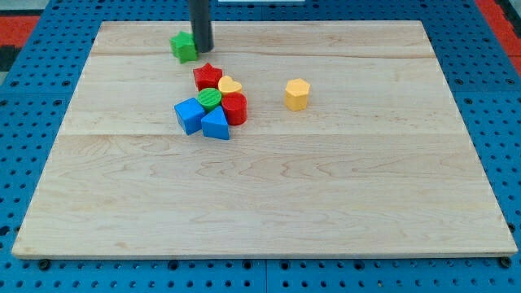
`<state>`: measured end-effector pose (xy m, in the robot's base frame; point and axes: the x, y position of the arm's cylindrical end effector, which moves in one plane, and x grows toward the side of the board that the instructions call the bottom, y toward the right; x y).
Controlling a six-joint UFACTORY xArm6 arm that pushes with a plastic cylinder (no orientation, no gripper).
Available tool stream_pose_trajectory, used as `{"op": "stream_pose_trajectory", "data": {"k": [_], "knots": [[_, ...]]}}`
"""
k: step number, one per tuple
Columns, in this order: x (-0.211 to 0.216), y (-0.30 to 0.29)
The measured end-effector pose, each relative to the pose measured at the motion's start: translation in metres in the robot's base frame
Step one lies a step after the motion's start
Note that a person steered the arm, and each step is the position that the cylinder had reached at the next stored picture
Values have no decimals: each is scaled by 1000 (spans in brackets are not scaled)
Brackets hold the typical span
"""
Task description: Push the red star into the green star
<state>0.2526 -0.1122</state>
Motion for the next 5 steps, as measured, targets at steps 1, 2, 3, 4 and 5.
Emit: {"op": "stream_pose_trajectory", "data": {"k": [1,2,3,4,5], "knots": [[-2,-46],[-2,-86],[35,-39],[64,30],[75,93]]}}
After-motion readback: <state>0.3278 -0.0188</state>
